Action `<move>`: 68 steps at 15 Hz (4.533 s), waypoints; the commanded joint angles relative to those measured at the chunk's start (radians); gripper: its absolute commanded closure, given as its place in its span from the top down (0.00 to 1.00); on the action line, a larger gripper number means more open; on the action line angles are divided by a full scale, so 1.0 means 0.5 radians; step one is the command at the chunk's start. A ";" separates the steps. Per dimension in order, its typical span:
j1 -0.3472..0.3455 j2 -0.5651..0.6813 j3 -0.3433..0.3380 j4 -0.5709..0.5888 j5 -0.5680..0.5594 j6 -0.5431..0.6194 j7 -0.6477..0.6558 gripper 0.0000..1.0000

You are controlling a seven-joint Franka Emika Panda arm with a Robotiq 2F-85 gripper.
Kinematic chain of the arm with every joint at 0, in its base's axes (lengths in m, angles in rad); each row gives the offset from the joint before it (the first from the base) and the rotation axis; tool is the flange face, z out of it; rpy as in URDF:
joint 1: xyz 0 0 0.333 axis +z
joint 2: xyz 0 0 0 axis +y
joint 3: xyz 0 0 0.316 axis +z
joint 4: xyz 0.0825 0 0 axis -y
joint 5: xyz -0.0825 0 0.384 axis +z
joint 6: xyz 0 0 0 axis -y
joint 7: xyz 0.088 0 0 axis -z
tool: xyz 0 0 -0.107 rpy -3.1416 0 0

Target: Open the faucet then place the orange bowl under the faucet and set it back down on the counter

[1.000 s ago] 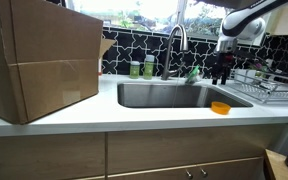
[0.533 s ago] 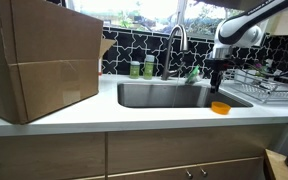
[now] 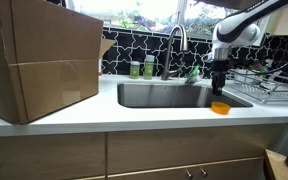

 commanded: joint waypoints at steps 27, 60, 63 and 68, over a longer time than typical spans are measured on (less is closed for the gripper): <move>0.100 0.131 0.113 0.014 -0.335 0.033 0.076 0.01; -0.264 0.631 -0.056 0.989 0.623 0.152 0.703 0.01; -0.291 0.705 -0.008 1.086 0.677 0.141 0.745 0.01; -0.329 0.774 0.036 1.173 0.681 0.135 0.811 0.01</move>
